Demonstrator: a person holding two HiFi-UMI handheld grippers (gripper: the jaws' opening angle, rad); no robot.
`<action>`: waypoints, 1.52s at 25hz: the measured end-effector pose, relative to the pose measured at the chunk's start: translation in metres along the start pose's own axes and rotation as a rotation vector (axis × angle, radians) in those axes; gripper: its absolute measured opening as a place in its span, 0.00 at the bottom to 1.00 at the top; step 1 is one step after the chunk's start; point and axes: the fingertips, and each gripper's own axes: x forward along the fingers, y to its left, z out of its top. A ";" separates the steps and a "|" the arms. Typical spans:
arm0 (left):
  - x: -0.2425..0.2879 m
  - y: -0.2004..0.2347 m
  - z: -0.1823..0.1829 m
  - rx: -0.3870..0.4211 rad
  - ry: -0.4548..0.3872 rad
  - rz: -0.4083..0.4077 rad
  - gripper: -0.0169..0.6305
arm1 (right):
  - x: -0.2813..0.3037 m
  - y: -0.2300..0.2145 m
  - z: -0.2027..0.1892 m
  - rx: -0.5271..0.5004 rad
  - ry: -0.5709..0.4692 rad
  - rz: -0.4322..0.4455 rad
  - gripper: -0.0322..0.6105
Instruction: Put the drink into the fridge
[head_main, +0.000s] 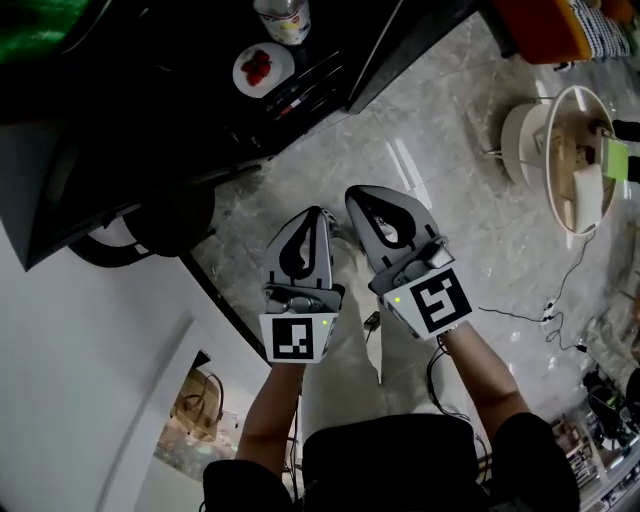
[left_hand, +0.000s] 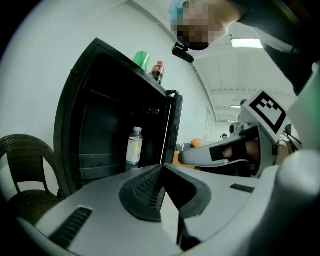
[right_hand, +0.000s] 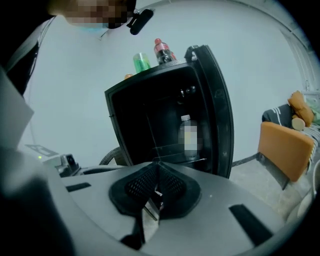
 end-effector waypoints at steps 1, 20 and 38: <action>-0.005 0.000 0.007 0.009 -0.004 -0.003 0.04 | -0.003 0.004 0.005 -0.010 -0.003 0.001 0.07; -0.064 -0.002 0.188 0.073 -0.236 0.030 0.04 | -0.050 0.088 0.141 -0.064 -0.186 0.008 0.07; -0.138 -0.043 0.282 0.085 -0.298 -0.014 0.04 | -0.106 0.139 0.234 -0.077 -0.274 -0.029 0.07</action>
